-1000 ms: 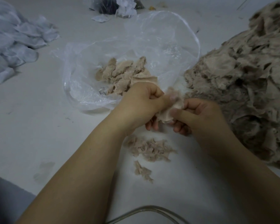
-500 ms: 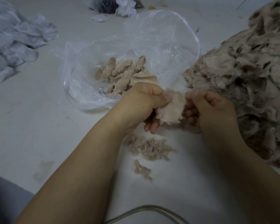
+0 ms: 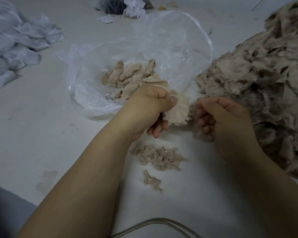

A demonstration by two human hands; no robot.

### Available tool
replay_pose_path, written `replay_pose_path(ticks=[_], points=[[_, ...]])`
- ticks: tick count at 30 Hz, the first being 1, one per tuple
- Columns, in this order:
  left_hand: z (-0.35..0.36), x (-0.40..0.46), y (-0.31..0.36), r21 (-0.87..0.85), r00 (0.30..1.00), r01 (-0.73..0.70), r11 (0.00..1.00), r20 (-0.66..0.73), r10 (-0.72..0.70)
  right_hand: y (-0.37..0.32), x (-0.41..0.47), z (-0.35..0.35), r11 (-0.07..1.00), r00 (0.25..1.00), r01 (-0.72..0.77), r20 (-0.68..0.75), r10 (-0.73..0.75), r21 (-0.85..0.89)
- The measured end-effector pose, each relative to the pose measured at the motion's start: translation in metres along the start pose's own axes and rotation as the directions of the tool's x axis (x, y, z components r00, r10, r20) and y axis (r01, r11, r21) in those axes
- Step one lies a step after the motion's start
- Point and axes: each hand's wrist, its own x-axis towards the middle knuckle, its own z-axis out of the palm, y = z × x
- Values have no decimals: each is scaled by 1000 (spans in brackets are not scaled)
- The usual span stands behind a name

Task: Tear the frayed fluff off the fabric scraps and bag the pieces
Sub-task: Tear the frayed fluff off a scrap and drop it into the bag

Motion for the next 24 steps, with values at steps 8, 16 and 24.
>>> replay_pose_path(ticks=[8,16,24], points=[[0,2,-1,59,999,-15,998,-44,18,-4,-11,7,937,957,2,273,100,-350],[4,-4,-2,193,958,69,979,261,-119,3,-8,5,985,965,143,236,-116,-100],[-3,-2,0,68,978,53,996,199,-66,8,3,-2,987,990,95,-93,-108,-128]])
